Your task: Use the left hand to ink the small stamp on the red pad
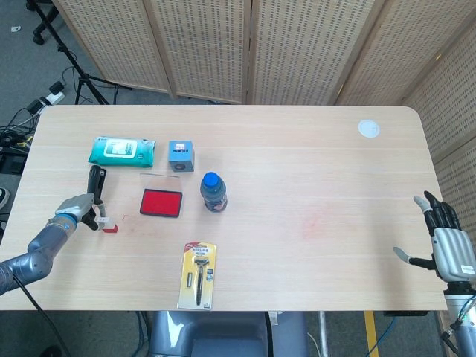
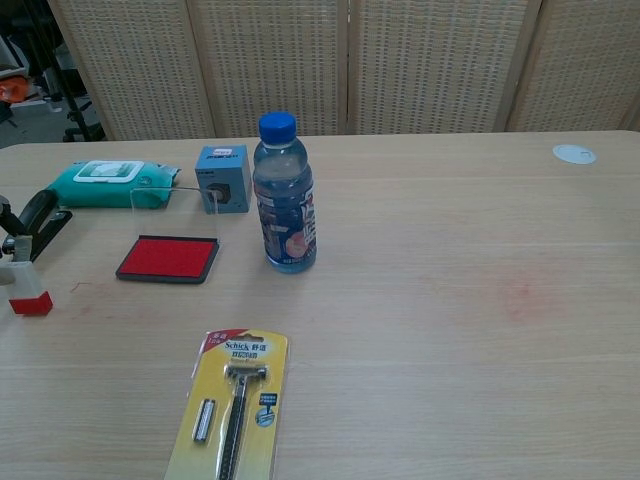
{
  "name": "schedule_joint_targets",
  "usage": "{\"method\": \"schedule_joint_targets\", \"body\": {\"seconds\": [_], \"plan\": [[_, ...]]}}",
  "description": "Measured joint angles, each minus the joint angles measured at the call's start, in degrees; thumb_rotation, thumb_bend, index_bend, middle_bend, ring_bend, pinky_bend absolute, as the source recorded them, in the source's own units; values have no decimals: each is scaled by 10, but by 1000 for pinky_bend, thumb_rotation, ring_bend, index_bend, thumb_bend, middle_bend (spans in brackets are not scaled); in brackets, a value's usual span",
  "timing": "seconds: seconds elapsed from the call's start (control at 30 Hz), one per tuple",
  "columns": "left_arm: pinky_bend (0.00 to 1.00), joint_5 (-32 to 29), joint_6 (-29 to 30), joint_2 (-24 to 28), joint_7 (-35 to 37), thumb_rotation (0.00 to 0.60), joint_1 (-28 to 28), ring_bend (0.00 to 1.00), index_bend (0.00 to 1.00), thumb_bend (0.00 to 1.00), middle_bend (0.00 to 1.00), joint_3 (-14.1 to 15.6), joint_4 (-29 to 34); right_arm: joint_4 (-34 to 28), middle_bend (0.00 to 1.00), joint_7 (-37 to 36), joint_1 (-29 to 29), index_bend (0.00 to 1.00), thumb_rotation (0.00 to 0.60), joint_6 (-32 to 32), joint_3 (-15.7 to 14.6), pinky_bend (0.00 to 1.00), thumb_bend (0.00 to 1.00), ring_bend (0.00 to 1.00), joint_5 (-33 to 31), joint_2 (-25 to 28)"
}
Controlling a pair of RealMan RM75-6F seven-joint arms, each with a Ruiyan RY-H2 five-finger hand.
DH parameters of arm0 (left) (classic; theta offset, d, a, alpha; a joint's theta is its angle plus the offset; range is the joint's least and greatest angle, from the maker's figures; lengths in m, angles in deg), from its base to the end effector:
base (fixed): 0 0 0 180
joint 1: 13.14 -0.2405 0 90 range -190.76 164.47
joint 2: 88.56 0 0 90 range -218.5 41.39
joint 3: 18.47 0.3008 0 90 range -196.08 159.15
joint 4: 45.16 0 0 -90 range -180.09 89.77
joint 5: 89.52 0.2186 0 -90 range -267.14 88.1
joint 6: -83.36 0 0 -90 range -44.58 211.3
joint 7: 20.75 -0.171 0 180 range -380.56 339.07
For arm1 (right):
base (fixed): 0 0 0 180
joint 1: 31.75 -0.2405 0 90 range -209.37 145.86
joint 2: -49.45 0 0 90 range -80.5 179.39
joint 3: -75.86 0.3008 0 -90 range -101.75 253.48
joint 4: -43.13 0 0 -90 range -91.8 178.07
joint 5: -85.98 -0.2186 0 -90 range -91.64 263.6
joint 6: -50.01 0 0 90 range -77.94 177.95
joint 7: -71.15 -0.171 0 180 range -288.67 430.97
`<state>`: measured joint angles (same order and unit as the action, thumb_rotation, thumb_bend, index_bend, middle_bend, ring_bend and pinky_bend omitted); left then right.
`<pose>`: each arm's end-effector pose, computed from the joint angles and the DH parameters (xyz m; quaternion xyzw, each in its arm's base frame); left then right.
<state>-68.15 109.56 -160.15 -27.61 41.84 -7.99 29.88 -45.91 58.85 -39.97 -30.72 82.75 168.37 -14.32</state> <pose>-0.3435 0.4291 0.0641 -0.6119 -0.6285 -0.1006 0.4695 -0.3605 -0.2497 0.1843 0.5510 -0.4302 0.4432 0.5612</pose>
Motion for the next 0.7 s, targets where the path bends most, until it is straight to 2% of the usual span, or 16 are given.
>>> {"method": "schedule_joint_targets", "body": {"seconds": [0.7], "plan": [[926, 22, 19, 14, -2, 600, 0, 1000, 515, 331, 1000, 3, 29, -1, 0, -3, 0, 0, 600, -1, 0, 0, 0, 0, 0, 1]]}}
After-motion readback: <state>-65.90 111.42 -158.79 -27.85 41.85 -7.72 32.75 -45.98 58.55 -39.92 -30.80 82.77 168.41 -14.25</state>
